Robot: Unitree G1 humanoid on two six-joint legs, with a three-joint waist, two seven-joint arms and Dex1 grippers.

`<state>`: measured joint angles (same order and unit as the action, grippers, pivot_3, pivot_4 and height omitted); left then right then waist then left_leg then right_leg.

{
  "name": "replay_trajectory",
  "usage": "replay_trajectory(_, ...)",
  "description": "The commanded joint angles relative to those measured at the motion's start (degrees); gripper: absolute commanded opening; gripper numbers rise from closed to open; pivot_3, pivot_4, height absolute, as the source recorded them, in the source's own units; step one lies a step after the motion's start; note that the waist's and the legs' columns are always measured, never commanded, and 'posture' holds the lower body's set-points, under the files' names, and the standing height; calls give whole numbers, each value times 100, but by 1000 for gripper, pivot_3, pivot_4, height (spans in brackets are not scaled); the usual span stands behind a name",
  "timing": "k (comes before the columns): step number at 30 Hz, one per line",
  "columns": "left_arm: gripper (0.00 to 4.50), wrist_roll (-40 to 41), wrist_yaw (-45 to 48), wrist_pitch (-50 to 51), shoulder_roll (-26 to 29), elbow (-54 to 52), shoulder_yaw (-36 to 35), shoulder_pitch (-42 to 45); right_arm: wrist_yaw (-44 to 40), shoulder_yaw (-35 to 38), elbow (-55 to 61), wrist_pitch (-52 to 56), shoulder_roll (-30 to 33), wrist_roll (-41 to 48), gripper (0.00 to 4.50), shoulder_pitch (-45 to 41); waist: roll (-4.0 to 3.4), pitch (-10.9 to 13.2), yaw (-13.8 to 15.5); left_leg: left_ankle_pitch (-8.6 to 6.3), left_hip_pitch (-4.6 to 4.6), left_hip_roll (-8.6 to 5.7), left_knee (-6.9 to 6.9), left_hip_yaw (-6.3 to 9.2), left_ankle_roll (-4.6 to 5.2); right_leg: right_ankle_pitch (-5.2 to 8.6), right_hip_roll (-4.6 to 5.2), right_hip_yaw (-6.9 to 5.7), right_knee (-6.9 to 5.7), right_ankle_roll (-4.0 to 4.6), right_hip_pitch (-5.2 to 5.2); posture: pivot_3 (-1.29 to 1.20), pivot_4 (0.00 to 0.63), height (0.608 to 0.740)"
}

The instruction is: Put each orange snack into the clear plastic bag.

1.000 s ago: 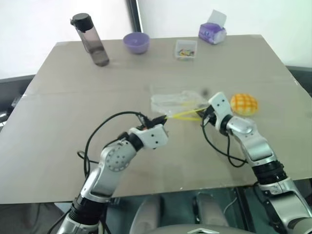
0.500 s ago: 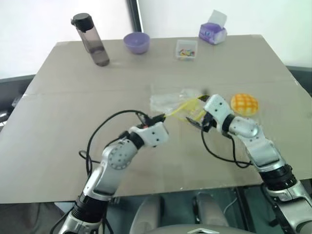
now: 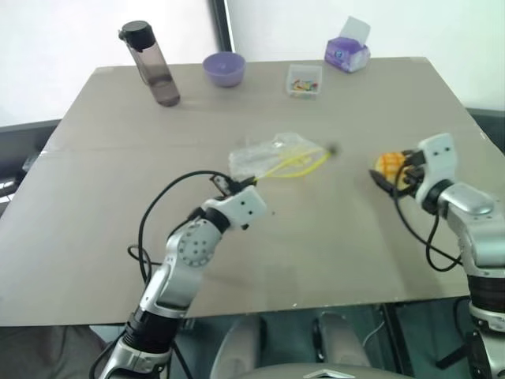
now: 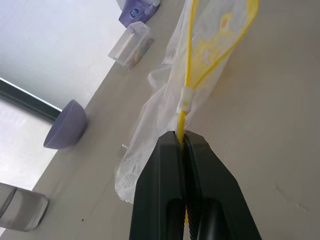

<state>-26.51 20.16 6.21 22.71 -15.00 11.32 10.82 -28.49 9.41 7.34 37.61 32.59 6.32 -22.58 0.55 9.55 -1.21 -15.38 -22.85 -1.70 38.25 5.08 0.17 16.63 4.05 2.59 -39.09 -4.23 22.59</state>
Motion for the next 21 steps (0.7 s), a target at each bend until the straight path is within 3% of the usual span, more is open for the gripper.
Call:
replay_trajectory(1, 0, -30, -108, -9, -40, -82, -26, 88, 180, 552, -628, 100, -101, 354, 4459, -252, 0, 0, 9, 0, 0, 0, 0, -1, 0, 0, 0, 1, 0, 0, 0, 0, 150, 740)
replay_trajectory(9, 0, -16, -141, -22, 30, -28, -117, 16, -16, 537, -2249, -600, -109, 488, 4459, -742, -1, 0, 16, 0, 1, 0, 0, -8, 0, 0, 0, 6, 0, 0, 0, 0, 150, 740)
replay_trajectory(17, 0, -36, -198, 22, 42, -35, -138, 53, -341, 447, -2876, 93, -118, 880, 4459, -838, 4, -7, 9, 0, 3, 3, 1, -8, 0, 0, -1, 6, -2, 0, -2, 0, 150, 740)
replay_trajectory(18, 0, -31, -202, 28, 41, -34, -142, 57, -316, 397, -2894, -6, -90, 806, 4063, -800, 4, -7, 10, 0, 3, 3, 1, -7, 1, 0, -2, 6, -2, 0, -2, 0, 150, 740)
replay_trajectory(20, 0, -23, -210, 34, 46, -33, -136, 57, -317, 330, -2874, -112, -55, 739, 3824, -748, 4, -9, 11, 0, 3, 3, 1, -7, 1, 0, -1, 6, -2, 0, -2, 0, 150, 740)
replay_trajectory(21, 0, -20, -209, 34, 51, -33, -130, 50, -391, 252, -2801, -140, -18, 717, 3307, -699, 4, -9, 13, 0, 3, 3, 1, -7, 1, 0, -1, 5, -2, 0, -2, 0, 150, 740)
